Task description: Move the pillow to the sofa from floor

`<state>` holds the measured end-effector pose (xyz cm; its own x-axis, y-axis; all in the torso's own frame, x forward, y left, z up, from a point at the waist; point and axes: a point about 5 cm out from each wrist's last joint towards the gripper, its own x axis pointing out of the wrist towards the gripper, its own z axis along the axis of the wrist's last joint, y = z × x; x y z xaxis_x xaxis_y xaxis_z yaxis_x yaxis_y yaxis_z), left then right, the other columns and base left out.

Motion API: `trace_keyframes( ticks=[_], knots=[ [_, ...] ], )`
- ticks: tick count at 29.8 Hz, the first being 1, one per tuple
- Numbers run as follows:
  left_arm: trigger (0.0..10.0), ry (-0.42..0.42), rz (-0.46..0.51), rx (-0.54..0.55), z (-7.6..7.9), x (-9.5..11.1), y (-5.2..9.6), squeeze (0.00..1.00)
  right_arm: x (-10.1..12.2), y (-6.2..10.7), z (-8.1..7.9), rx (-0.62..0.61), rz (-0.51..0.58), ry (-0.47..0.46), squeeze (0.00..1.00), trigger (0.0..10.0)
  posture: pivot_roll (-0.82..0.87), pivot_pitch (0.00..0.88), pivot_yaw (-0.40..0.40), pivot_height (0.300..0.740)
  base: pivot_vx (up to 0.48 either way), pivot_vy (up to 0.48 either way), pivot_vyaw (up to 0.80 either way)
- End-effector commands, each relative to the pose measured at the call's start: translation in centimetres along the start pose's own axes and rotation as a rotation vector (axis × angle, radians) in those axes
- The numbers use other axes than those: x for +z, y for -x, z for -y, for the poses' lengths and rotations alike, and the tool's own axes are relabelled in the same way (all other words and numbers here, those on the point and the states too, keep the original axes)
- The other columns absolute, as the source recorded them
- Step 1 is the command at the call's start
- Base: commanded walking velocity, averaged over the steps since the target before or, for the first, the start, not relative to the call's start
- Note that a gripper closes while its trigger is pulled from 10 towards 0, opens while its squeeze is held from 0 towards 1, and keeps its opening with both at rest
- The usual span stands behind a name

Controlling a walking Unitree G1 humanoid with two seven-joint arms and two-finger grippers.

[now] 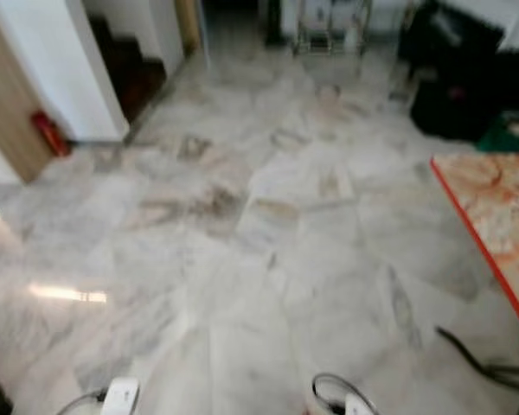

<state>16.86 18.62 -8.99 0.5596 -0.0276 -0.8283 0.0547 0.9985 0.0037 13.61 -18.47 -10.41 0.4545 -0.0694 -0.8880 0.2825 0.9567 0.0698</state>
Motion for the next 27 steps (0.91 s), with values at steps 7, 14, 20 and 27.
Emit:
trace_keyframes(
  ticks=[7, 14, 20, 27],
  knots=[
    [10.0, -0.004, -0.021, 0.001, -0.22, -0.43, 0.09, 0.0, -0.73, 0.09, -0.06, -0.002, -0.021, -0.001, 0.0, 10.0, -0.03, 0.0, 0.001, 0.74, -0.322, 0.0, -0.06],
    [10.0, -0.008, -0.019, 0.0, -0.18, -0.4, 0.08, 0.0, -0.65, 0.09, -0.05, 0.002, -0.016, 0.002, 0.0, 10.0, -0.03, 0.0, 0.0, 0.74, -0.322, 0.0, 0.0],
    [10.0, -0.007, -0.021, -0.001, -0.15, -0.46, 0.09, 0.0, -0.71, 0.09, -0.03, 0.003, -0.018, 0.003, 0.0, 10.0, -0.03, 0.0, -0.002, 0.74, -0.324, 0.0, 0.0],
    [10.0, -0.009, -0.024, -0.004, -0.13, -0.6, 0.12, 0.0, -0.87, 0.12, 0.04, 0.0, -0.023, 0.005, 0.0, 10.0, -0.03, 0.0, -0.003, 0.74, -0.327, 0.0, 0.0]
  ],
)
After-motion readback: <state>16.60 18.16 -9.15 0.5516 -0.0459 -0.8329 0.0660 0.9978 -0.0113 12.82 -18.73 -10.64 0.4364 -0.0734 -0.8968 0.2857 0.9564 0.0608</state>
